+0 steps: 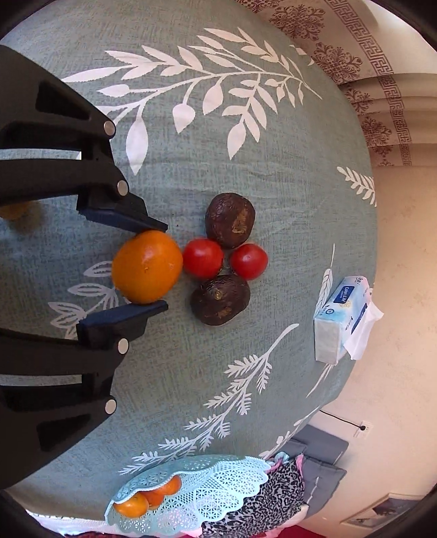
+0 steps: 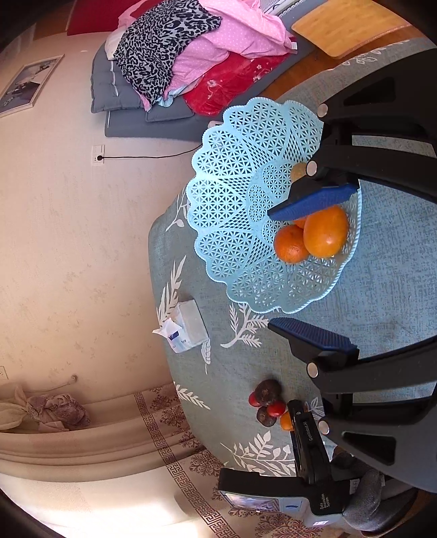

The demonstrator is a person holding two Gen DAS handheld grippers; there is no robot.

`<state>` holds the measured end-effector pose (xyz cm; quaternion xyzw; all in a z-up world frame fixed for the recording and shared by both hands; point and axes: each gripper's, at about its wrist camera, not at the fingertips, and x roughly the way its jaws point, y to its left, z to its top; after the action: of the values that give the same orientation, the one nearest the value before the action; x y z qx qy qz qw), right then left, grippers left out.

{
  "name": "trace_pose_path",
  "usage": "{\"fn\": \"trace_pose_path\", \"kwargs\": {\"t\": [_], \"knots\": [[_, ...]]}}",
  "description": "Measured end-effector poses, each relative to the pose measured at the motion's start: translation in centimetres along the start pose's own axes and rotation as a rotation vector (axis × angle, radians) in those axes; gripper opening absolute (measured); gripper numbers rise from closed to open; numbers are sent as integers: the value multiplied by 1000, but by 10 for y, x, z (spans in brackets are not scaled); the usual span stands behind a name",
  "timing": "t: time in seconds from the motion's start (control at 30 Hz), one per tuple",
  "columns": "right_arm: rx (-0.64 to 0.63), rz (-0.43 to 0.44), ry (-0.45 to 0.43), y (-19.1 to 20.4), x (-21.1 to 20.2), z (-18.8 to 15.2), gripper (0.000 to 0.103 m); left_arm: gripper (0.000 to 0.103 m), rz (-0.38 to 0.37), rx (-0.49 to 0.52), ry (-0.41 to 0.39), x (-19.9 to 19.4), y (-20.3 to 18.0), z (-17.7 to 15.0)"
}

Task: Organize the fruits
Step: 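Grasp an orange with the left tool while the right tool grasps a dark brown fruit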

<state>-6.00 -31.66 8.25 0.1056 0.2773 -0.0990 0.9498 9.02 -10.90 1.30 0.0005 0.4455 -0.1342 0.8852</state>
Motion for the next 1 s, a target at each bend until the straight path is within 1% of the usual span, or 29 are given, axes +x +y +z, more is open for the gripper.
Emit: {"fn": "trace_pose_path", "kwargs": {"t": [0.07,0.23,0.43,0.57,0.67,0.73,0.83,0.93,1.0], "knots": [[-10,8,7,5,2,-1,62,41,-1,-8,-16,-5,2,-1],[-50,45,28,20,6,-2,62,41,38,7,-87,-25,8,-2],[-104,128,66,50,18,2,62,41,102,-1,-172,-52,30,-6],[-129,206,126,72,34,4,62,41,150,-27,-216,-65,51,-8],[-169,226,159,91,48,3,62,41,205,-33,-256,-73,64,-11],[-192,243,183,102,58,3,62,41,220,-45,-266,-75,73,-12],[-190,292,238,114,77,3,62,41,213,-71,-261,-75,84,-15],[-190,304,279,123,99,3,62,41,204,-89,-256,-74,92,-17],[-196,296,296,128,112,3,62,41,201,-99,-257,-74,95,-20]]}}
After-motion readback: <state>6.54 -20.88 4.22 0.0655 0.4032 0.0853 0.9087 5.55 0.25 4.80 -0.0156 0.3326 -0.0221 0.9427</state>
